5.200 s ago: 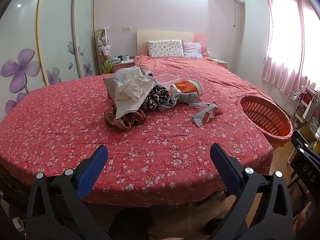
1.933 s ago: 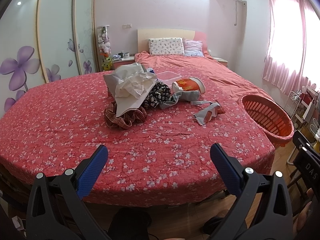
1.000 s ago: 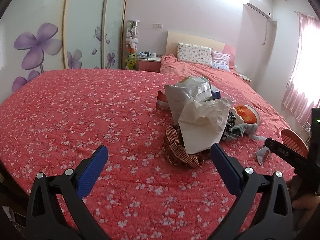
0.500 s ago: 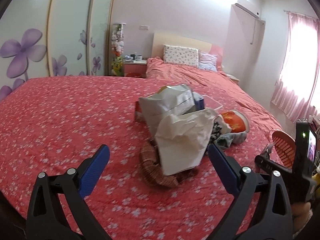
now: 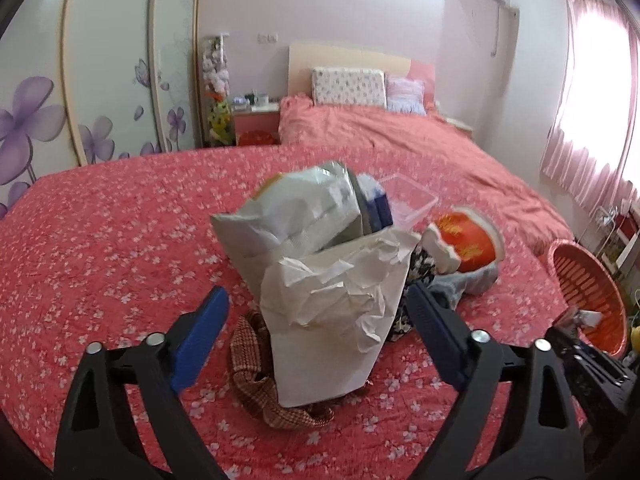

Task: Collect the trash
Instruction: 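Grasp the crumpled white tissue paper with the left gripper while the right gripper grasps the grey sock, then carry both items over the orange basket and open both grippers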

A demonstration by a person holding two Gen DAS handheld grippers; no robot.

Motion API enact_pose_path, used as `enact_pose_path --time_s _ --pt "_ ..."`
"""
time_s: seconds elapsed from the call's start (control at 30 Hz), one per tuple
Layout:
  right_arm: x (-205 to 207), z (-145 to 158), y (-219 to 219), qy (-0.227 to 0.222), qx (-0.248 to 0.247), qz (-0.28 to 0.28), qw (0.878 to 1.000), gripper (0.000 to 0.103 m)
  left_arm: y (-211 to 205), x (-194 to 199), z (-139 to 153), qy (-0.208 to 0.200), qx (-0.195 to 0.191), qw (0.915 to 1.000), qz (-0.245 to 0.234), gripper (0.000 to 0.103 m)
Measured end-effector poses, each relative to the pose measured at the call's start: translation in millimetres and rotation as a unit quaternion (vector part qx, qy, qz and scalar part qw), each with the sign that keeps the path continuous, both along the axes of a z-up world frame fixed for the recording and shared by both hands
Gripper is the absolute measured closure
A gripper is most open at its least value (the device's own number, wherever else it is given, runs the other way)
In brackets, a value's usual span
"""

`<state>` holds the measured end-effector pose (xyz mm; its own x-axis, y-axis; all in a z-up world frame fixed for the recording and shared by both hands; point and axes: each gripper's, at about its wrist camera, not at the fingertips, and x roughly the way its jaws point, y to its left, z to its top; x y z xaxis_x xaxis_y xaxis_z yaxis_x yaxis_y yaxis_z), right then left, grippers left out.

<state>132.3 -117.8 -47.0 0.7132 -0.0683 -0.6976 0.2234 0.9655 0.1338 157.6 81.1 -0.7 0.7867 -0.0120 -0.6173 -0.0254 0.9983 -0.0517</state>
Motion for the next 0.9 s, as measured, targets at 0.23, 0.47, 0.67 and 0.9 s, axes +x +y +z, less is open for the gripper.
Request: enact_pose_path --time_s 0.23,0.47,0.67,0.9 --pt "-6 1 -3 -0.002 -0.001 0.000 1.000 0.088 5 8 -7 0.022 -0.022 0.9993 -0.023 0.052" --pt "-14 10 -6 -0.012 -0.001 0.000 1.000 0.088 1 -11 6 -0.009 -0.022 0.9990 -0.039 0.054" --pt "-29 28 -10 -0.033 -0.008 0.003 0.999 0.088 -12 -24 26 -0.028 -0.032 0.9973 -0.060 0.054" --pt "-49 51 -29 -0.058 -0.015 -0.004 0.998 0.088 -45 -35 43 -0.043 -0.050 0.9925 -0.104 0.053"
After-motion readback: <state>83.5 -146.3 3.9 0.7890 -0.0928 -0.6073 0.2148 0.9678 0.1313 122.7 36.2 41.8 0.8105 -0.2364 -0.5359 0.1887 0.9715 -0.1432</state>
